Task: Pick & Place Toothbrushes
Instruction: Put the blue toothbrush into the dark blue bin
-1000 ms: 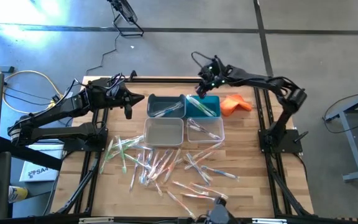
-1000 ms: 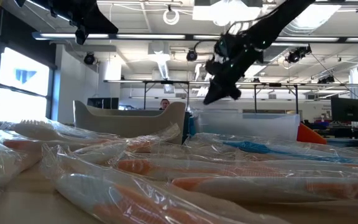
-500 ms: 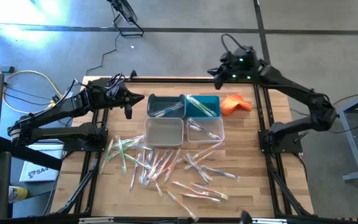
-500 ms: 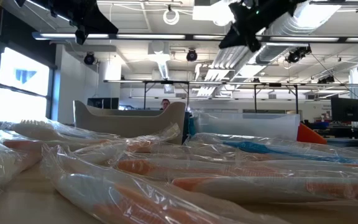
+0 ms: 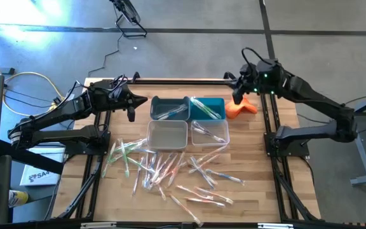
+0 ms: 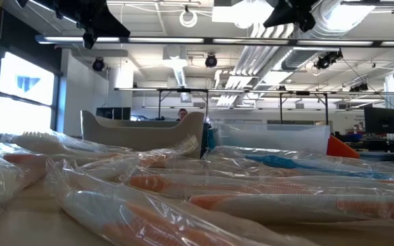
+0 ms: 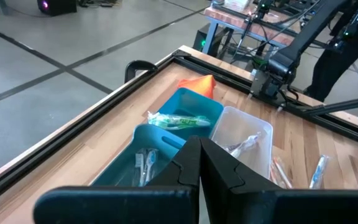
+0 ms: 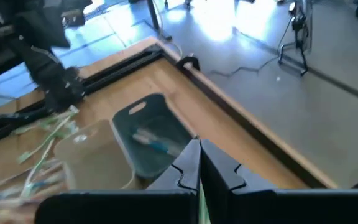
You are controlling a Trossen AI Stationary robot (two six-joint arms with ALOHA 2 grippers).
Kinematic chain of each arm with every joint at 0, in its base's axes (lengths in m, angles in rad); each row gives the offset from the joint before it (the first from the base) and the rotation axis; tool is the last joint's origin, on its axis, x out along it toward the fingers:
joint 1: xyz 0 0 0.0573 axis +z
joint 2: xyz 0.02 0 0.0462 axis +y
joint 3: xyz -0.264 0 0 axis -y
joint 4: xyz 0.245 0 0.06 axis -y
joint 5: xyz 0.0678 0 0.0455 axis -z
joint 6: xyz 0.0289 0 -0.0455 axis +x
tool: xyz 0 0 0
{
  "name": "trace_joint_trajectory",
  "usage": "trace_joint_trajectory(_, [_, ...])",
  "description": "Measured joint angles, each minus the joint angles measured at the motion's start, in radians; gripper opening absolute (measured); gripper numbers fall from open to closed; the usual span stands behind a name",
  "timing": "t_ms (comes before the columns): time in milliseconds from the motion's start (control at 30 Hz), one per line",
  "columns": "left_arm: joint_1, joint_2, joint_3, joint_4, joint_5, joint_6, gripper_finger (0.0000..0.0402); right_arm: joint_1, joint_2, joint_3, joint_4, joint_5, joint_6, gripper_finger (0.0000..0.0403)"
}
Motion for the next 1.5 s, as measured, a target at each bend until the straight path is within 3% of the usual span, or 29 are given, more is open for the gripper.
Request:
trace_joint_trajectory(300, [0.000,0.000,0.000,0.000,0.001,0.000,0.0000,0.184,0.017,0.000,-0.112,0.030,0.096,0.0002])
trace_joint_trajectory(633, [0.000,0.000,0.000,0.000,0.003,0.000,0.0000,0.392,0.048,0.000,-0.119,0.244,0.174,0.0002])
trace_joint_trajectory(800, [0.000,0.000,0.000,0.000,0.003,0.000,0.0000,0.466,0.075,0.000,-0.114,0.296,0.225,0.0002])
trace_joint_trajectory(1100, [0.000,0.000,0.000,0.000,0.003,0.010,0.0000,0.589,0.164,0.000,-0.146,0.282,0.274,0.0002])
trace_joint_trajectory(1500, [0.000,0.000,0.000,0.000,0.002,0.011,0.0000,0.695,0.289,0.000,-0.381,0.119,0.460,0.0002])
